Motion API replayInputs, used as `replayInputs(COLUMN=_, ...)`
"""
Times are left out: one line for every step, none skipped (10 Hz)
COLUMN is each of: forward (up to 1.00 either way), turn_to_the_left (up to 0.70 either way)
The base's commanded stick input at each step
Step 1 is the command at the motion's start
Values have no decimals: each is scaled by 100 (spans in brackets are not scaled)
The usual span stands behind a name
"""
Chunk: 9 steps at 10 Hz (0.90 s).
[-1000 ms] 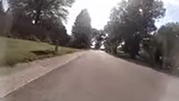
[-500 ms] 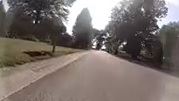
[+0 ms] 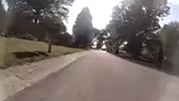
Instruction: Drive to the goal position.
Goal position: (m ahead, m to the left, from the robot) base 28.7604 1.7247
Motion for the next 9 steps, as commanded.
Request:
replayInputs(forward=100, turn_to_the_left=-24)
replayInputs(forward=100, turn_to_the_left=-36)
replayInputs(forward=100, turn_to_the_left=-8)
replayInputs(forward=100, turn_to_the_left=0)
replayInputs(forward=100, turn_to_the_left=0)
replayInputs(forward=100, turn_to_the_left=0)
replayInputs(forward=100, turn_to_the_left=0)
replayInputs(forward=100, turn_to_the_left=0)
replayInputs(forward=100, turn_to_the_left=0)
